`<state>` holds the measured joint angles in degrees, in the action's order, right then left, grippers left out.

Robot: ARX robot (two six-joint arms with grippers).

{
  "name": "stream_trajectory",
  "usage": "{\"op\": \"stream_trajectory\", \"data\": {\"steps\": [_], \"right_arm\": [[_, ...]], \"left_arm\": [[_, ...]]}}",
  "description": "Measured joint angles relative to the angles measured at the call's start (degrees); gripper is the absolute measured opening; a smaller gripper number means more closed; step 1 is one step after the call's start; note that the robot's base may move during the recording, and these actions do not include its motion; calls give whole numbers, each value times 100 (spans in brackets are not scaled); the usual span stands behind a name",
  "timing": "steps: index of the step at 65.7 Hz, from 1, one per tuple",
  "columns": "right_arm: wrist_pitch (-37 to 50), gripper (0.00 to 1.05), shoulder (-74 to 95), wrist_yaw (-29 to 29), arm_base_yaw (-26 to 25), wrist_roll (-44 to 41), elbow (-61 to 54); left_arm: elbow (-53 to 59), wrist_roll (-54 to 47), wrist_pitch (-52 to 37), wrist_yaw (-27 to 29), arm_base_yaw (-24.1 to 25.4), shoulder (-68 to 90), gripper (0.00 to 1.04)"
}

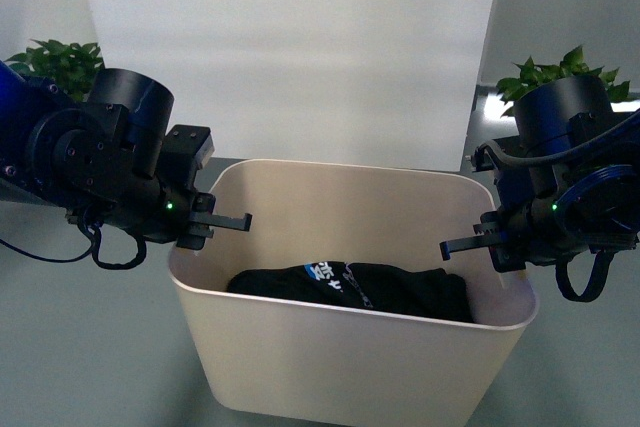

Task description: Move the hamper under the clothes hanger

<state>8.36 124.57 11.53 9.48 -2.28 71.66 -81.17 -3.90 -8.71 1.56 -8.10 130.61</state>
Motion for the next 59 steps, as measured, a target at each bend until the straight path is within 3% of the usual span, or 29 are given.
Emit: {"op": "stream_trajectory", "data": {"steps": [7,19,36,59], "right_arm": [[177,3,4,-850,-61,835,-57],[236,3,190,-879,-63,1320,-105],[428,3,553,-881,-144,1510,-107],[601,3,944,-968,-216,1574,-107]], "left_arm": [[-184,605,804,369,-66,0,4],[-184,752,748,457,-101,59,4],[-101,713,120,490,-151,431,4],[-103,752,46,472,-151,887,4]]}}
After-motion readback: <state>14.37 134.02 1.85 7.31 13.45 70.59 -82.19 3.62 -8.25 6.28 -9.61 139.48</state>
